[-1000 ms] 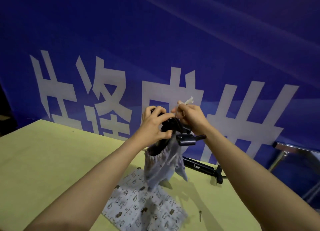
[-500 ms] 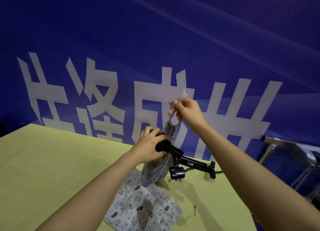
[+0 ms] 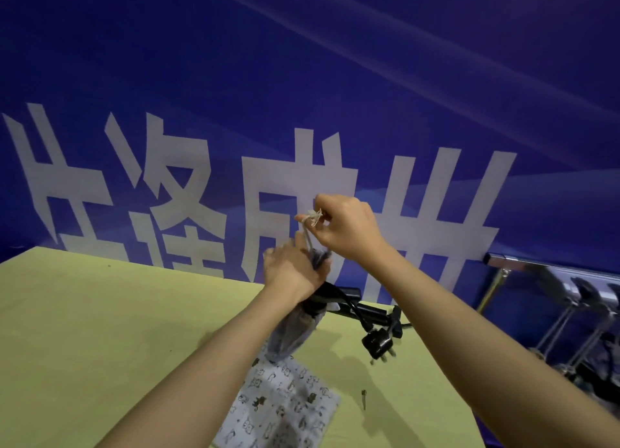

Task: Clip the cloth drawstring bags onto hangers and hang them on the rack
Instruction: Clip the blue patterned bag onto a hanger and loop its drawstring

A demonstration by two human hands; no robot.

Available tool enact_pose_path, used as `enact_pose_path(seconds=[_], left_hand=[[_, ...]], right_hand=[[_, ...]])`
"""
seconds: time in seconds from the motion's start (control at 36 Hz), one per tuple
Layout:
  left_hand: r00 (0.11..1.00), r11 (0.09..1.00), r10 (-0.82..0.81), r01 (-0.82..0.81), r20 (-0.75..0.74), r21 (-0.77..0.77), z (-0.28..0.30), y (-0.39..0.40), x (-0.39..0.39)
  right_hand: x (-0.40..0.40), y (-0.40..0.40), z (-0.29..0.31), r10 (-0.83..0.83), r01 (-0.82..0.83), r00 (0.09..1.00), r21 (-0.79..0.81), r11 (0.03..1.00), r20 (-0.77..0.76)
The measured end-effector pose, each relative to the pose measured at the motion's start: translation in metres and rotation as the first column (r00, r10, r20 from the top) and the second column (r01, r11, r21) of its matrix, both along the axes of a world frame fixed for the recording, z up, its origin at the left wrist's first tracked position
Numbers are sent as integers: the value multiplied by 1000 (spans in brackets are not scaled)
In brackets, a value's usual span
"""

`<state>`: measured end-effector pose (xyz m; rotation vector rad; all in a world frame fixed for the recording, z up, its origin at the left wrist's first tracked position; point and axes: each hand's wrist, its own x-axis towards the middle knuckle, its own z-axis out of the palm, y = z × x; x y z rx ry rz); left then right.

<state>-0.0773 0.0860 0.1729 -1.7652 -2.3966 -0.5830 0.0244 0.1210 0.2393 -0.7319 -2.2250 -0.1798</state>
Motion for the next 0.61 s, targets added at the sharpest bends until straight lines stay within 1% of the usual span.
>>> enact_pose_path(seconds=[0.03,0.06,0.08,0.11,0.14,0.17,0.19,0.25,0.31,0.36,0.39,0.44,0.5,0.53,0.56,0.58,0.61], left_hand=[[991,997,-69,66,115,30,2,0,4],[955,991,-134,127,264,44,4,0,7],[891,982,-184,183,415,42,6,-1,9],[803,968,-237,242,547,64,7,-2,10],[718,950,-291,292,632,106,5,-1,9],[661,934,-333,330,673,138,3,-2,9],[634,922,-355,360,687,144,3,-6,10],[642,917,-349,384,682,108,0,-9,13],[690,923,-322,381,648,53,-1,-10,16],[779,940,-262,341,570,-33,0,-9,20],[807,945,-255,325,533,-40,-2,-8,22],[813,938,-293,345,503,-11,-9,-7,24],[826,934,-315,358,468,-4,-20,-3,24],[835,944,-283,330,473,-16,-26,-2,22],[844,950,-272,313,462,-12,-30,-1,23],[840,952,-249,305,483,-39,-34,1,24],[825,955,-249,297,507,-15,-38,4,24]], right_hand=[[1,0,-2,16,-16,1000,3,1000,-12],[3,1,-3,27,-27,999,5,1000,-37],[4,1,-4,31,-30,998,5,1000,-62],[5,1,-5,26,-26,997,1,1000,-79],[6,2,-6,25,-26,995,-5,1000,-92],[7,2,-7,27,-29,994,-15,999,-101],[8,2,-7,29,-33,994,-34,999,-108],[12,1,-9,28,-35,993,-62,997,-112],[16,2,-15,-3,1,997,-24,1000,-83],[21,0,-20,-31,32,998,30,999,-48],[22,-1,-23,-41,43,998,50,998,-42],[26,-3,-26,-65,67,996,35,997,-64],[30,-3,-29,-96,91,986,-43,995,-137],[31,-3,-30,-105,89,975,-92,992,-195],[32,-2,-32,-110,70,957,-153,986,-269],[34,-3,-32,-113,34,929,-223,974,-353],[34,-4,-33,-121,-7,897,-287,958,-426]])
